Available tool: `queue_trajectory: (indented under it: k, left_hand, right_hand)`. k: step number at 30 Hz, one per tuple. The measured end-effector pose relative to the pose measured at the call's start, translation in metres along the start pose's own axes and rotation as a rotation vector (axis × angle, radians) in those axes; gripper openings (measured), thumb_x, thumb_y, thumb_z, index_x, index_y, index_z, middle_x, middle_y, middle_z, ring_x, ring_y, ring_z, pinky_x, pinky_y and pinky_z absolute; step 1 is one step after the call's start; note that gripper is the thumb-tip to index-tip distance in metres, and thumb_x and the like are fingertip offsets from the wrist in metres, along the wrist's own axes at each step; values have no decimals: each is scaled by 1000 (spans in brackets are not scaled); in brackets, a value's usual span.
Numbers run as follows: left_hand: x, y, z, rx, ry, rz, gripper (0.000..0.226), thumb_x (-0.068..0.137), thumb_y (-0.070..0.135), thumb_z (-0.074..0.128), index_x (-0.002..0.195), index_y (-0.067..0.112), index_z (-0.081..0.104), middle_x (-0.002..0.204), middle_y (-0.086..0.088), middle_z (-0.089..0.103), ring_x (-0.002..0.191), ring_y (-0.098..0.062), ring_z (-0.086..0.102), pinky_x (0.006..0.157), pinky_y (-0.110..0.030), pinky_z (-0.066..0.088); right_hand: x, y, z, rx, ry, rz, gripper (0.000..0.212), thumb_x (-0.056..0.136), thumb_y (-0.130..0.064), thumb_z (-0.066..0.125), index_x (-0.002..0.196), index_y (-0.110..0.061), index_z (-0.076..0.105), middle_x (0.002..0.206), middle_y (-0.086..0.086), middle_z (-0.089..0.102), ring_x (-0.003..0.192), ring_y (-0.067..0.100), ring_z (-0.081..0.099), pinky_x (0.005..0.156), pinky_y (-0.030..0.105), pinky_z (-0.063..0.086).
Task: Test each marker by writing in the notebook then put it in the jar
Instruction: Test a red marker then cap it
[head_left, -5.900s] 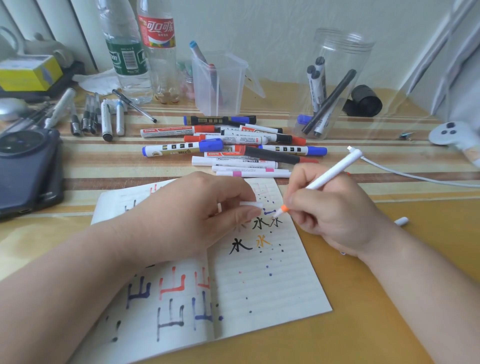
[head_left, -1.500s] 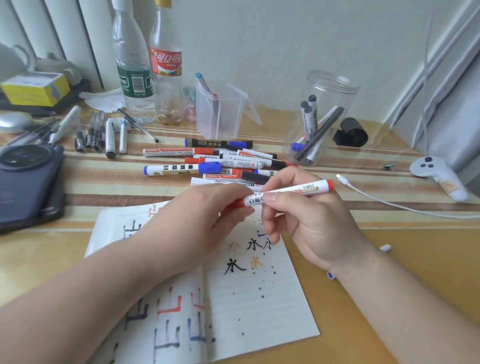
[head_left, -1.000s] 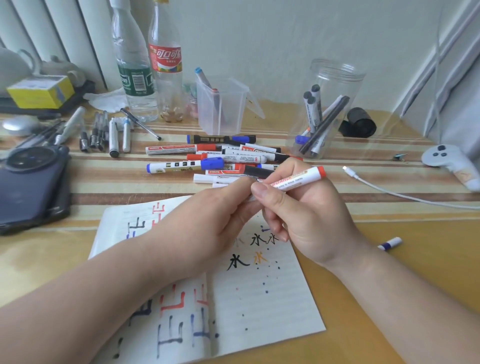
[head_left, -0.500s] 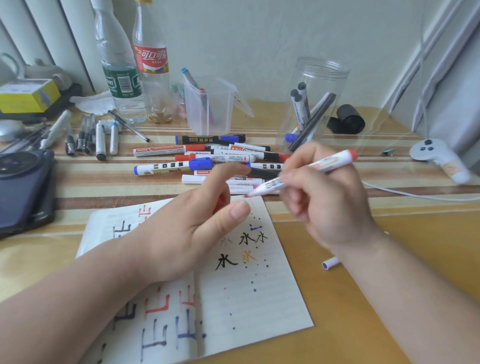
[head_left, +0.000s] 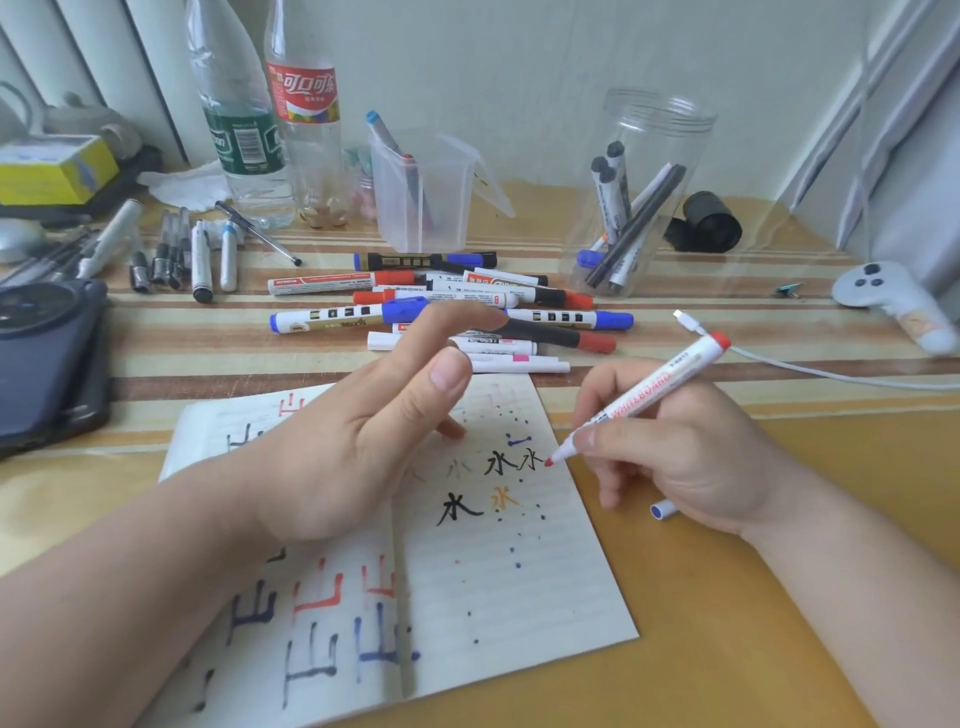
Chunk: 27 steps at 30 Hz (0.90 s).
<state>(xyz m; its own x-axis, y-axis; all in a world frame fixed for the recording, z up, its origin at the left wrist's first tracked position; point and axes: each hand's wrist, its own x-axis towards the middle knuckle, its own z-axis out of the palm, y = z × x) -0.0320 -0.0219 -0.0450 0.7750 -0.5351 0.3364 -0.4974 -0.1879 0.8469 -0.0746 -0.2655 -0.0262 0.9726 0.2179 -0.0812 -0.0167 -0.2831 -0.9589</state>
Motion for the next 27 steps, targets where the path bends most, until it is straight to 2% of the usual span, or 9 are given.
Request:
queue_trajectory:
  k: [4,8,12,16,17,19,23,25,27]
  left_hand:
    - [8,-7,-1,-105,-29,-36,64,80,90,35,128,52,51,70,-6,43,59,-11,50,81,-52,59]
    - [12,-12,-1,-119,-37,-53,63,78,91,36,126,53,52,70,-13,41,55,-11,47,78,-53,60]
    - [10,-9,0,-86,-39,-43,61,82,89,32,128,52,50,71,7,51,60,-9,51,80,-52,59]
    - [7,-6,0,-55,-32,-57,64,82,89,31,130,50,50,70,-3,47,61,-10,52,82,-53,58]
    - [7,-5,-1,-36,-39,-62,64,83,88,30,131,50,49,71,0,47,63,-10,54,84,-53,58]
    - [3,2,-3,32,-96,-64,66,86,85,26,136,46,44,76,10,51,72,-9,56,89,-50,55]
    - [-2,16,-5,175,-215,-57,65,89,82,20,139,44,37,88,10,55,92,-15,59,94,-46,50]
    - [-2,20,-4,213,-227,-49,64,88,82,18,137,46,37,93,13,56,99,-14,59,94,-43,49]
    - [-4,19,-4,204,-231,-41,65,89,82,17,138,45,39,96,23,56,100,-7,58,96,-42,48]
  right_hand:
    - [0,-2,2,-133,-6,-9,4,75,-15,66,72,-15,65,53,8,56,41,19,48,39,22,35]
    - [-3,-4,3,-183,-48,-49,11,86,-5,73,78,-9,67,55,2,60,44,14,53,42,23,41]
    - [-3,-6,5,-223,-24,-56,11,87,-2,72,78,-6,67,53,4,60,43,18,51,42,27,42]
    - [-4,-6,7,-240,-4,-40,12,86,-6,73,77,-8,67,52,3,59,43,17,50,42,28,41]
    - [-4,-7,8,-247,-5,-35,12,86,-6,73,76,-10,67,52,3,58,43,17,50,42,28,41]
    - [-4,-7,9,-265,-6,-30,12,86,-8,73,75,-12,67,52,3,58,43,16,50,42,28,41]
    - [-3,-6,8,-274,-10,-23,13,83,-8,76,73,-10,67,52,1,56,46,12,50,43,26,39]
    - [-3,-7,8,-283,-41,-19,13,76,-16,78,70,-12,68,53,1,56,50,14,50,45,27,38]
    - [-3,-6,8,-293,-63,-15,10,70,-21,73,69,-13,68,54,1,57,52,15,51,47,28,39]
